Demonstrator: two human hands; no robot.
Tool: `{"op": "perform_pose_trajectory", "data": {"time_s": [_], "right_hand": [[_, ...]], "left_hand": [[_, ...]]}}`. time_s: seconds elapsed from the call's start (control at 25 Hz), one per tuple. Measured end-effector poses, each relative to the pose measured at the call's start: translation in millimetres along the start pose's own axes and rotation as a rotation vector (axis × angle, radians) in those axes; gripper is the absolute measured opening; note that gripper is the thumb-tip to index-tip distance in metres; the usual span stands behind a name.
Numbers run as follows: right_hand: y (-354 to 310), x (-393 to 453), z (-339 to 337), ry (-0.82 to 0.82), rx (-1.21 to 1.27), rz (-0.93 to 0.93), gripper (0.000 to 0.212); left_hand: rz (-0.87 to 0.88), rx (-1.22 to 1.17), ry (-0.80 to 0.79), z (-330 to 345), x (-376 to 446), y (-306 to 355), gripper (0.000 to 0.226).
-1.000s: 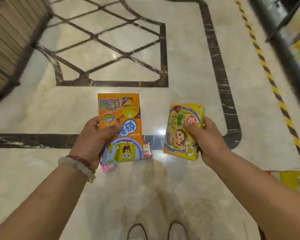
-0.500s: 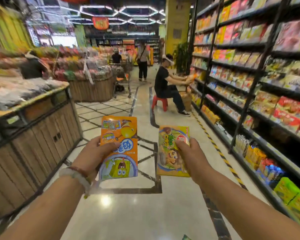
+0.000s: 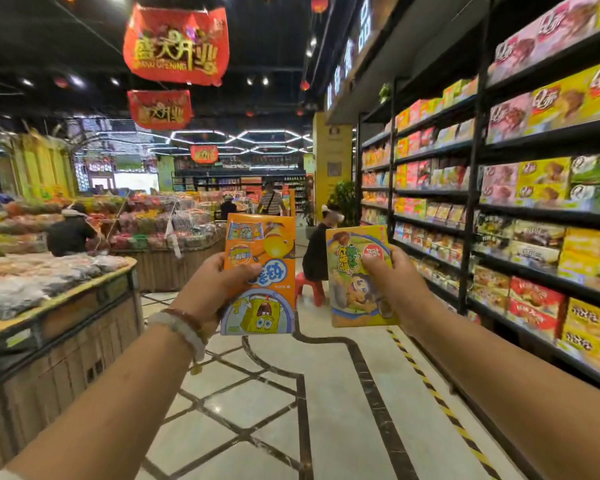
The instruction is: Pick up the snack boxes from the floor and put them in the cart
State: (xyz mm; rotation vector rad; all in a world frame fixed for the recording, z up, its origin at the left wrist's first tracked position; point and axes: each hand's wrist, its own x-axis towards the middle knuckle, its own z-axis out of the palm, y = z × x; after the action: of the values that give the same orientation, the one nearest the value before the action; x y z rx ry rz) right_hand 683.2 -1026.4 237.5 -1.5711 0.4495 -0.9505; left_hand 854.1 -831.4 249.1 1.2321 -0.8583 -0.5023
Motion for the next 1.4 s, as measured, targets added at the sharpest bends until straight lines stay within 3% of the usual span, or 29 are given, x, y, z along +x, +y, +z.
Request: {"op": "perform_pose_trajectory", "data": {"time_s": [0.2, 0.36, 0.56, 0.68, 0.8, 0.92, 1.0, 1.12, 1.16, 1.32, 1.4], "right_hand": [[-27, -18, -30, 0.072, -0.061, -0.064, 0.041], [-44, -53, -48, 0.22, -0.084, -0.086, 0.037], [-59, -105, -63, 0.424, -0.174, -0.098, 0.053], [-67, -154, -69, 0.569, -0.226, -0.096, 0.051], [-80, -209, -86, 0.731, -0.256, -0.062, 0.065], [-107, -270, -105, 0.869, -0.279, -0.096, 0.05], [-124, -311, -117, 0.965, -0.311, -0.104, 0.055], [-156, -378, -127, 1.08, -0.365, -0.131, 0.065], [-167, -401, -133, 1.122, -0.389, -0.139, 0.063], [-213, -505, -143, 1.277, -0.46, -0.178, 0.048], [-236, -563, -145, 1.355, -0.516, -0.165, 0.041]], "left_hand": [[0.016, -0.053, -0.089, 19, 6, 8, 0.058], [-0.028, -0.081, -0.203, 36, 10, 11, 0.066], [-0.014, -0.117, -0.404, 65, 2, 21, 0.059], [-0.025, -0.153, -0.549, 83, -11, 16, 0.053], [-0.055, -0.175, -0.675, 109, -33, 15, 0.06], [-0.071, -0.214, -0.795, 143, -62, 21, 0.061], [-0.082, -0.246, -0.878, 170, -85, 29, 0.06], [-0.074, -0.304, -0.998, 215, -130, 42, 0.039], [-0.083, -0.325, -1.034, 230, -148, 48, 0.04], [-0.113, -0.38, -1.157, 293, -233, 75, 0.087], [-0.144, -0.445, -1.225, 324, -285, 90, 0.078]]}}
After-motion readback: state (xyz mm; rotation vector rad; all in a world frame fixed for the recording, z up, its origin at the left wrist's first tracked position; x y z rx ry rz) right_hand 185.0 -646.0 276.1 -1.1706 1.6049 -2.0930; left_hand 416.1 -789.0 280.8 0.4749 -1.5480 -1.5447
